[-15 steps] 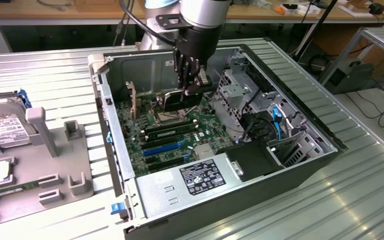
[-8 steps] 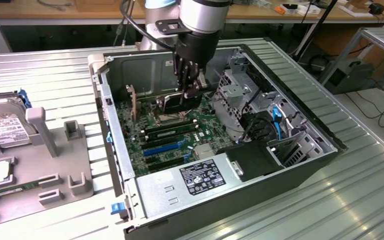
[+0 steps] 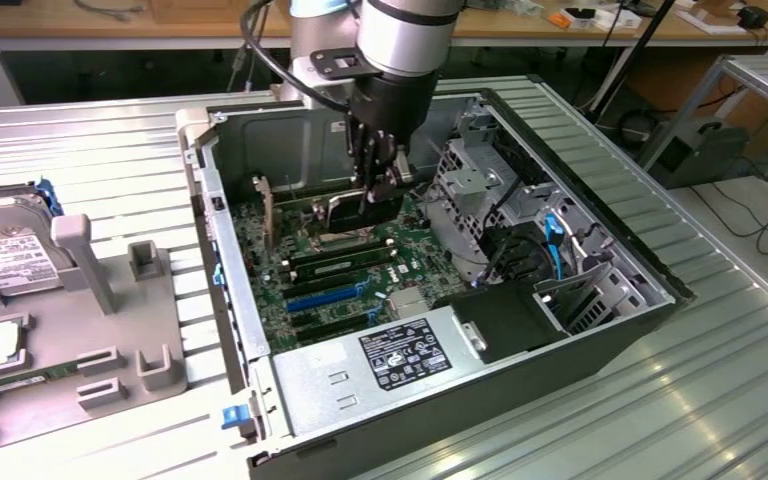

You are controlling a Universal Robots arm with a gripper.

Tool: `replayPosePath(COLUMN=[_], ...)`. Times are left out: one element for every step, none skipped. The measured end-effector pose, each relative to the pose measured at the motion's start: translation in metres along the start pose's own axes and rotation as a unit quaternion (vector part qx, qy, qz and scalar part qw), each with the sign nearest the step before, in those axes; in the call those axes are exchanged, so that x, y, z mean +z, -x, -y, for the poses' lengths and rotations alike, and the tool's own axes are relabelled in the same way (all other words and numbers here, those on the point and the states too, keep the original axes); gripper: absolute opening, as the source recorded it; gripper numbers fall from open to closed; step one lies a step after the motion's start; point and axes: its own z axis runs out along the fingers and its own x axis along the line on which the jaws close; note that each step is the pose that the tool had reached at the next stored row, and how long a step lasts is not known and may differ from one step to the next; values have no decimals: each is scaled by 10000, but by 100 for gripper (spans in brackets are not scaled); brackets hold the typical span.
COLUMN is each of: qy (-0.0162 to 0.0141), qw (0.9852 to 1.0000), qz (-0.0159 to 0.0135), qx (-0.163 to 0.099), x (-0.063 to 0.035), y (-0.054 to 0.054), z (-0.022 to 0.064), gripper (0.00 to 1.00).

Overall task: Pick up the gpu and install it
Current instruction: 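Insert the gpu into the slot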

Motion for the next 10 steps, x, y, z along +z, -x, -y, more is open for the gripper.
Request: replayPosePath(qy=[-4, -8, -10, -11, -12, -16, -30, -33, -34, -33], qw=[10000, 10000, 10000, 10000, 10000, 10000, 10000, 10000, 10000, 10000], qz=[0, 0, 2, 4, 3, 3, 5, 13, 13, 12], qx=[0, 0, 0, 0, 0, 0, -1, 0, -2, -2], x=[12, 21, 28, 34, 39, 47, 57, 65, 65, 64], y=[0, -1, -1, -1, -1, -1, -11, -42, -47, -47], z=[0, 0, 0, 0, 0, -2, -5, -7, -7, -7], gripper=[27, 27, 27, 27, 27, 27, 27, 27, 27, 27])
